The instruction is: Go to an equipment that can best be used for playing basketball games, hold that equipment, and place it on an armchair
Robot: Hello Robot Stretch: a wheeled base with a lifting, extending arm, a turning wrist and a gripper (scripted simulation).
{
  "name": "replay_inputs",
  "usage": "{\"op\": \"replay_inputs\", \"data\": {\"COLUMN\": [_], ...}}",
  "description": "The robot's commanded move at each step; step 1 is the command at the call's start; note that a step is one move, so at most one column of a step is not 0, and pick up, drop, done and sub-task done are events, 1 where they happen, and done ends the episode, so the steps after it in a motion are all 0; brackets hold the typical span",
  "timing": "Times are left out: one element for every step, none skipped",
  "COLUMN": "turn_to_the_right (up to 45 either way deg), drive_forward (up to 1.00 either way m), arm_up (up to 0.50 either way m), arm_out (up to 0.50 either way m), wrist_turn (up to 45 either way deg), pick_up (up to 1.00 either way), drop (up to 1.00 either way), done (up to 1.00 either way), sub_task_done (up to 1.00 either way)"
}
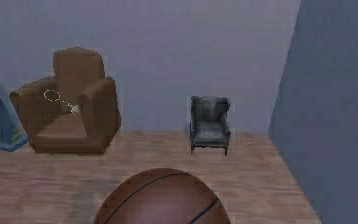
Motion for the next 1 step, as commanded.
{"op": "replay_inputs", "data": {"turn_to_the_right": [-39.0], "drive_forward": [0.00], "arm_up": [0.00], "arm_out": [0.00], "wrist_turn": [0.0], "pick_up": [0.00], "drop": [0.00], "done": [0.00], "sub_task_done": [0.00]}}
